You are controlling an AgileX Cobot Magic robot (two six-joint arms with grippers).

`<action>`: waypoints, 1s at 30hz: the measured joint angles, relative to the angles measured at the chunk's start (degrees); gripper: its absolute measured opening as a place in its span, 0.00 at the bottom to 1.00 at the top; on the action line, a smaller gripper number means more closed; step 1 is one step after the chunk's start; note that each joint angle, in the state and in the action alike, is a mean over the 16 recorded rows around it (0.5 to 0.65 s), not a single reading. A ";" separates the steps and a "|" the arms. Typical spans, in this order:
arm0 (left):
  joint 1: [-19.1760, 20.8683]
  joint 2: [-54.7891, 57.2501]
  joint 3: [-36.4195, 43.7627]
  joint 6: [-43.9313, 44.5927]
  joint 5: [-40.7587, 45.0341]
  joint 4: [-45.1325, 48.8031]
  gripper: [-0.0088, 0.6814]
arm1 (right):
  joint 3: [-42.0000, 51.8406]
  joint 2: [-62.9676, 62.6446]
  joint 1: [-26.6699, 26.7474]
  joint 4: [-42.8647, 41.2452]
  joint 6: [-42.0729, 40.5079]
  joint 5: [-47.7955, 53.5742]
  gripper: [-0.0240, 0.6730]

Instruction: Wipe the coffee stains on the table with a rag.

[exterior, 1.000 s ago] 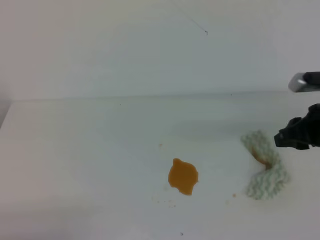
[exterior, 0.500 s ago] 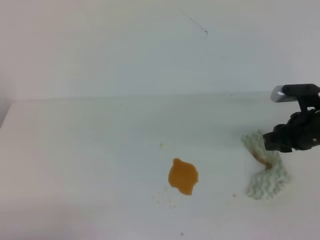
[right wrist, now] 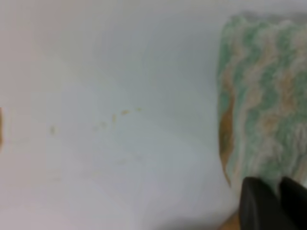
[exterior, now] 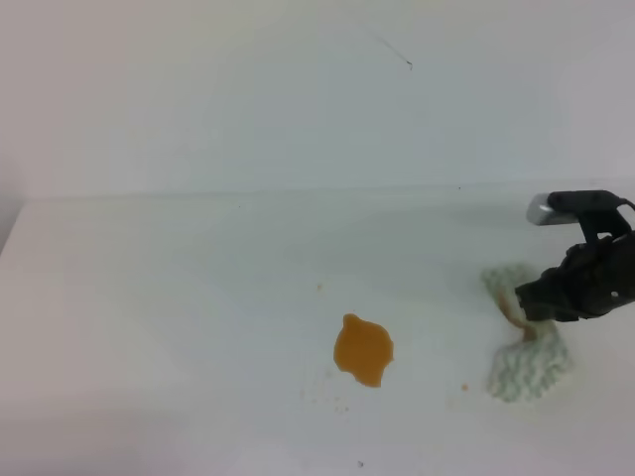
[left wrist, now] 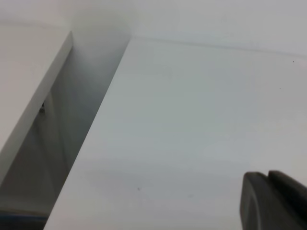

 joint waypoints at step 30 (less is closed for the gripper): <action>0.00 0.00 0.00 0.00 0.00 0.00 0.01 | -8.29 7.38 18.13 10.74 -2.98 3.00 0.04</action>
